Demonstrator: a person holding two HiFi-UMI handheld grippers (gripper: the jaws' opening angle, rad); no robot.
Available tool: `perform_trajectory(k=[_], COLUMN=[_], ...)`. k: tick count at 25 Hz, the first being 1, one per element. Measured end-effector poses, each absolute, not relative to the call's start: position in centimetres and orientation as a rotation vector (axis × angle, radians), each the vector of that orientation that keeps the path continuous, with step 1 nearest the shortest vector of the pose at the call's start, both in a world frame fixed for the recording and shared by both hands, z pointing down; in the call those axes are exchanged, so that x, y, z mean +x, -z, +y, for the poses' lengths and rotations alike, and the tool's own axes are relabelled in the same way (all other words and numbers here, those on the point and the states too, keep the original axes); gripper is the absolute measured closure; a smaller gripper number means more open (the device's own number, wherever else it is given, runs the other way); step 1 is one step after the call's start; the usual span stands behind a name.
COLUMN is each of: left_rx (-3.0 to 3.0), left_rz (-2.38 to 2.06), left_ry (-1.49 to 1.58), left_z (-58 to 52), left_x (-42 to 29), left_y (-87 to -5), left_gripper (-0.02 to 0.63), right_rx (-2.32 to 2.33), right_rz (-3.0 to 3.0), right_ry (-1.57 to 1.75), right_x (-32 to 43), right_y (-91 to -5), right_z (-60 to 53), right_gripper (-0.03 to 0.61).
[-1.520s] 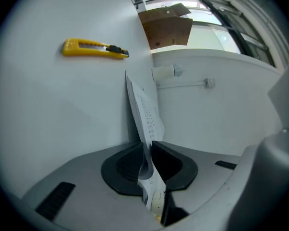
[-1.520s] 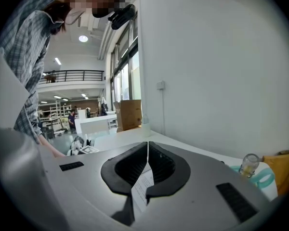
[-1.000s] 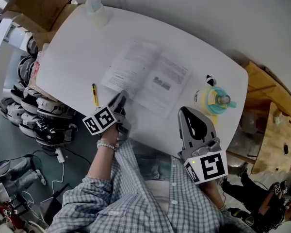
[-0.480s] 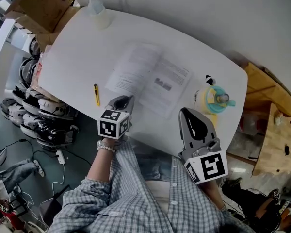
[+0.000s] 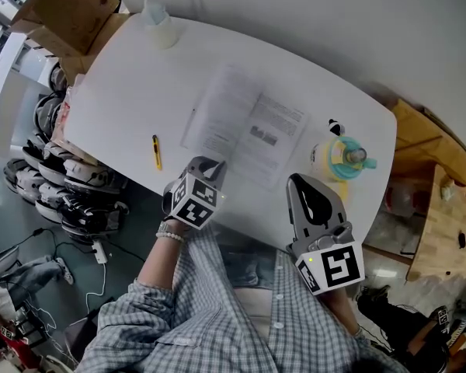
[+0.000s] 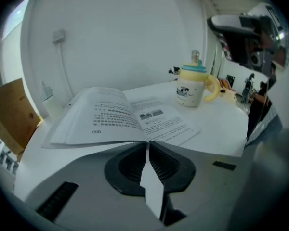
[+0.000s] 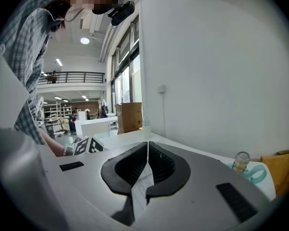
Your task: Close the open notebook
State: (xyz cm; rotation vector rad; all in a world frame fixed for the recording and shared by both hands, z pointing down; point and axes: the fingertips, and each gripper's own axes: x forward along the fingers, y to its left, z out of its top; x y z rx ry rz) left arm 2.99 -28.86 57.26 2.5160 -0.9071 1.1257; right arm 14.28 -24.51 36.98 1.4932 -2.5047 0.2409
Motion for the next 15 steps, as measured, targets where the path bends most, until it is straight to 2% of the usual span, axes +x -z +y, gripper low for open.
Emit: perform_trajectory(k=[15], left_rx=[2.718], left_rz=[-0.599], left_ry=[-1.642], left_z=[-27.1], left_x=[5.8], left_y=[-58.3], left_gripper=[0.586], right_rx=[1.502], right_rz=[-2.492], right_ry=[-0.240], right_x=[14.5], right_y=[-37.0], right_z=[-24.6], right_gripper=[0.555])
